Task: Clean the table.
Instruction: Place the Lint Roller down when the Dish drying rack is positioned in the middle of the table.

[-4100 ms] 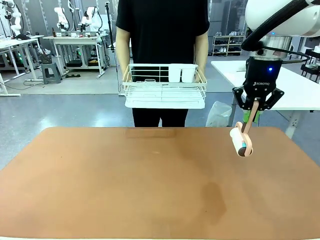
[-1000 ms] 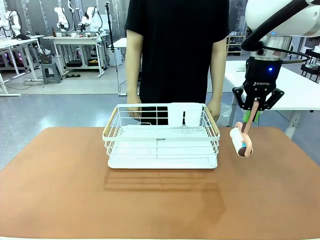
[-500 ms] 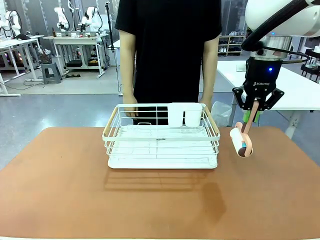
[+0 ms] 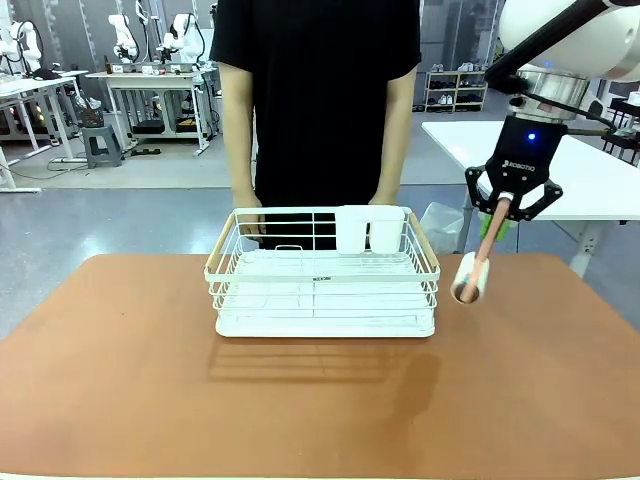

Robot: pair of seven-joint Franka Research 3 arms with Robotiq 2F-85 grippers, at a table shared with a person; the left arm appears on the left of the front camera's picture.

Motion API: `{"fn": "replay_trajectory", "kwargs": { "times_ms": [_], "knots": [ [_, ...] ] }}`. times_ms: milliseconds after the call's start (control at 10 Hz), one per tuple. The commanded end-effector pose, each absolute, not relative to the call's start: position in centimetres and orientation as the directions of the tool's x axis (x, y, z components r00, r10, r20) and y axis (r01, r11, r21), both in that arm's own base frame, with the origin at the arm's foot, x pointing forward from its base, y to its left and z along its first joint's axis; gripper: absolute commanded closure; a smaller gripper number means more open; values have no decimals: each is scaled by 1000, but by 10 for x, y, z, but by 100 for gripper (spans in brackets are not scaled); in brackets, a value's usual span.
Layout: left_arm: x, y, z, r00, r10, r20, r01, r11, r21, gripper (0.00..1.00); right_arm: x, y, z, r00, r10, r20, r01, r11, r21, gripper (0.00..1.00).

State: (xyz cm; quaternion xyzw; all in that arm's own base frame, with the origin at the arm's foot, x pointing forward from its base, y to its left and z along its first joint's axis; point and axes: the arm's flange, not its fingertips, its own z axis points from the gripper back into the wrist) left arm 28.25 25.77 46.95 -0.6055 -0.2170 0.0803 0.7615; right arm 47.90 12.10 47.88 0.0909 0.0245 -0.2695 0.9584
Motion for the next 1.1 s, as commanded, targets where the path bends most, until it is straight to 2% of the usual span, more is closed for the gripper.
{"fn": "replay_trajectory", "kwargs": {
  "times_ms": [0,300,400,700,800,1000],
  "knots": [
    [280,260,470,891,377,255,167,249,-954,0,478,126,475,664,-747,-17,731,644,226,79],
    [280,260,470,891,377,255,167,249,-954,0,480,111,469,400,-916,-14,897,389,211,79],
    [280,260,470,891,377,255,167,249,-954,0,483,108,470,356,-933,-48,917,340,209,79],
    [280,260,470,891,377,255,167,249,-954,0,510,88,458,97,-993,-62,973,82,216,79],
    [280,260,470,891,377,255,167,249,-954,0,516,81,455,93,-994,-65,969,75,235,79],
    [280,260,470,891,377,255,167,249,-954,0,523,67,437,157,-986,-64,967,140,214,79]
  ]
}}
